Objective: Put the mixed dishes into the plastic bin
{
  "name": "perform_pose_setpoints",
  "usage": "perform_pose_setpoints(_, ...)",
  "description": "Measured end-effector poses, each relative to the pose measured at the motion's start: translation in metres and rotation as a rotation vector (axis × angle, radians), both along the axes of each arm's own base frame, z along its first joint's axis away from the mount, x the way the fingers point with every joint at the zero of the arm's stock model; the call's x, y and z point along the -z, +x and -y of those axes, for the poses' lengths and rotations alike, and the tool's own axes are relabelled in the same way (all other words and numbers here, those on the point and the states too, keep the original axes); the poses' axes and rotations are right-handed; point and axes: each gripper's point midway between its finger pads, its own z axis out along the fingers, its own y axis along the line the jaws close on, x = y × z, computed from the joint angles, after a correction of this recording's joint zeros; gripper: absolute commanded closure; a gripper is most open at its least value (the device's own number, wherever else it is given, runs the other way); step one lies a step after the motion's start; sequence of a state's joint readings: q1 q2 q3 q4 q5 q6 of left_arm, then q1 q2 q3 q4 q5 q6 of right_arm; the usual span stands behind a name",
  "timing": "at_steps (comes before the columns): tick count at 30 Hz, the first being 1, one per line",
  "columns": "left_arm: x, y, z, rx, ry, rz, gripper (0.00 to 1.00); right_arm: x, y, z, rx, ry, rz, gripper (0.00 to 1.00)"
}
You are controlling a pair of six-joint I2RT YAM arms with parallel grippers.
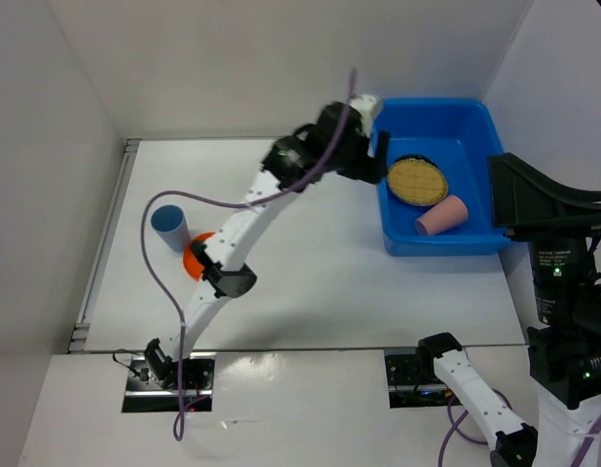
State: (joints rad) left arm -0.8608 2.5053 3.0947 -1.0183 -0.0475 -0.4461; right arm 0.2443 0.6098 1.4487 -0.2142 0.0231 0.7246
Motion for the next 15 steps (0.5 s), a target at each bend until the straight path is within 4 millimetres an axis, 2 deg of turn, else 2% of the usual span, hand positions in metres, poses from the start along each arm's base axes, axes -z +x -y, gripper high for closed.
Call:
perform_pose_setpoints(2, -0.056, -0.007, -0.046, -0.069, -0.021, 0.052, 0.13, -0.002, -0.003, 0.001, 0.002, 0.005, 0.009, 0.09)
perform_pose_setpoints(5, -0.14, -0.027, -0.13, -0.199, -0.071, 0.141, 0.11, -0.001, -0.001, 0.001, 0.001, 0.008, 0.01, 0.09)
perform_pose_setpoints(6, -0.159, -0.039, -0.163, -0.249, -0.073, 0.153, 0.11, 0.0, 0.0, 0.0, -0.001, 0.007, 0.006, 0.09)
perform_pose_setpoints(8, -0.182, -0.065, -0.221, -0.337, -0.073, 0.177, 0.1, 0.006, 0.006, -0.003, -0.011, -0.001, -0.009, 0.09)
perform_pose_setpoints(9, -0.186, -0.077, -0.244, -0.374, -0.074, 0.184, 0.1, 0.011, 0.01, -0.006, -0.018, -0.008, -0.02, 0.09)
perform_pose_setpoints(11, -0.175, -0.095, -0.293, -0.469, -0.054, 0.173, 0.1, 0.024, 0.021, -0.014, -0.046, -0.029, -0.054, 0.09)
perform_pose_setpoints(13, -0.152, -0.101, -0.336, -0.578, -0.023, 0.157, 0.12, 0.04, 0.038, -0.024, -0.077, -0.054, -0.103, 0.09)
perform_pose_setpoints(14, -0.133, -0.1, -0.356, -0.637, 0.01, 0.13, 0.15, 0.048, 0.047, -0.031, -0.096, -0.071, -0.132, 0.09)
perform_pose_setpoints(15, -0.112, -0.098, -0.372, -0.682, 0.046, 0.09, 0.22, 0.057, 0.057, -0.037, -0.116, -0.087, -0.16, 0.09)
